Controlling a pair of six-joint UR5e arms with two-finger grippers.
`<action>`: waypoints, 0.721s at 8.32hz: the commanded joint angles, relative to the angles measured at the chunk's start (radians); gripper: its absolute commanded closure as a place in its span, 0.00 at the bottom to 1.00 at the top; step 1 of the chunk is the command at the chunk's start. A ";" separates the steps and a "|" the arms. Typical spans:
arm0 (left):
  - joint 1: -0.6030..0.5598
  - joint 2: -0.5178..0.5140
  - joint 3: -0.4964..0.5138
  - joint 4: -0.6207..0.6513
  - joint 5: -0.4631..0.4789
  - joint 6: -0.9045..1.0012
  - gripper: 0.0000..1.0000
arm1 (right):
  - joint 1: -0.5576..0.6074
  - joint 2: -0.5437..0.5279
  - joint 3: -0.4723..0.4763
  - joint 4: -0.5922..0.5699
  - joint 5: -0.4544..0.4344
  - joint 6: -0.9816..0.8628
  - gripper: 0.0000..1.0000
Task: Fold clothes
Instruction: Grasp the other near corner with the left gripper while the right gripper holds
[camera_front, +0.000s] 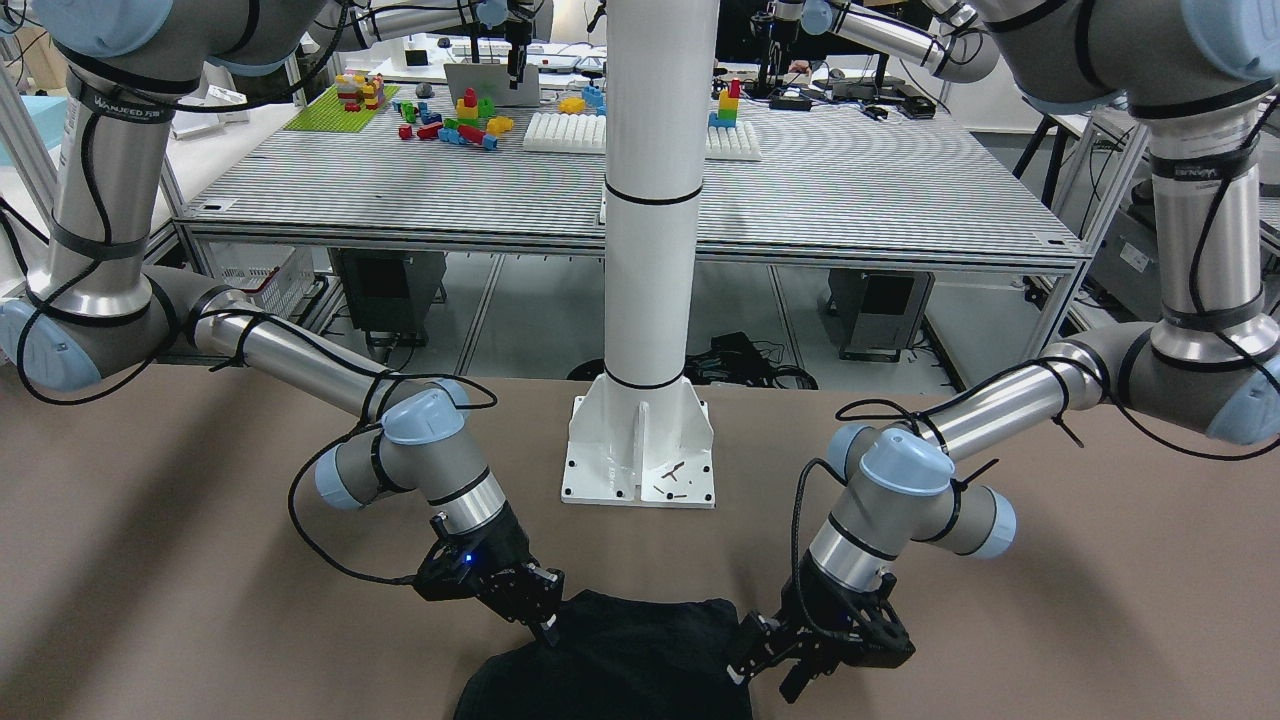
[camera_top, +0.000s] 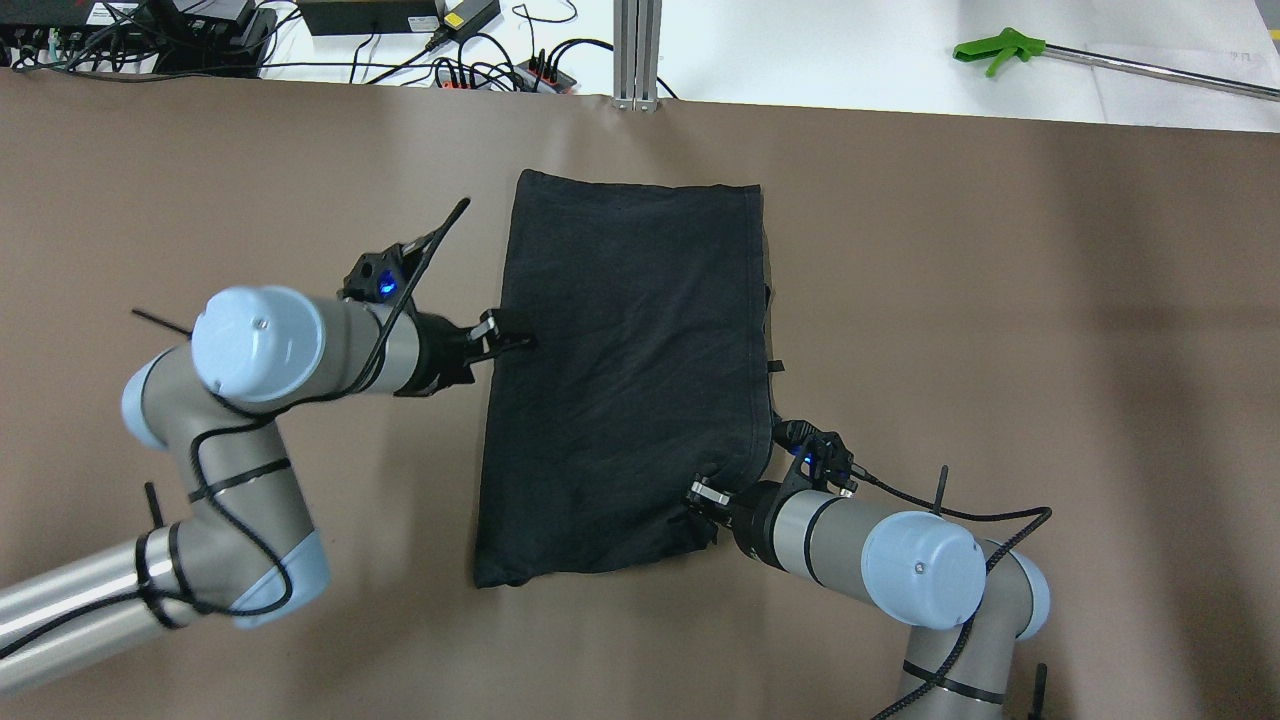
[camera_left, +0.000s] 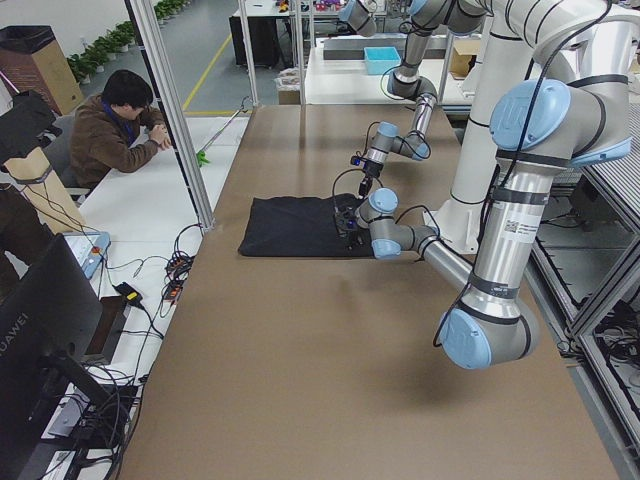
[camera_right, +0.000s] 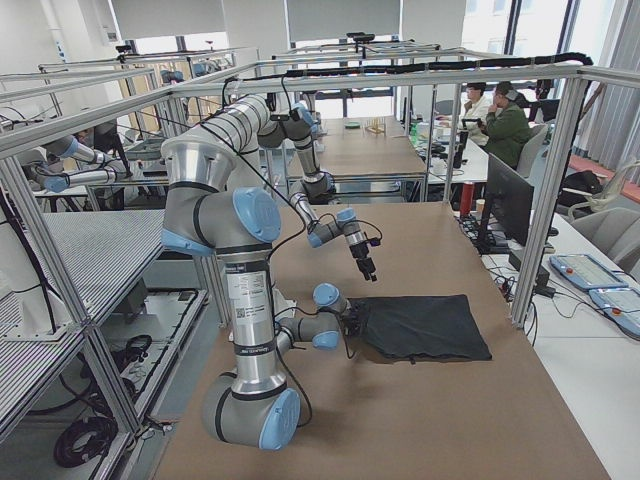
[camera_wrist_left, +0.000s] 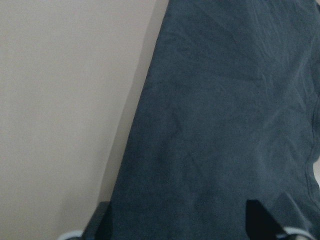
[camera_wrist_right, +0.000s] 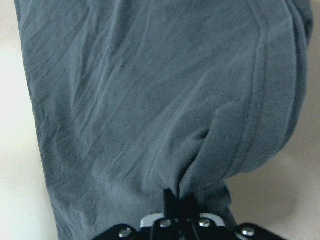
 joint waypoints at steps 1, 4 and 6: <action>0.162 0.095 -0.039 -0.145 0.146 -0.039 0.06 | 0.000 -0.005 0.006 0.000 -0.007 0.000 1.00; 0.204 0.097 -0.024 -0.122 0.190 -0.038 0.06 | -0.004 -0.005 0.009 0.000 -0.009 -0.002 1.00; 0.255 0.094 0.000 -0.114 0.246 -0.038 0.06 | -0.007 -0.005 0.007 0.000 -0.009 -0.002 1.00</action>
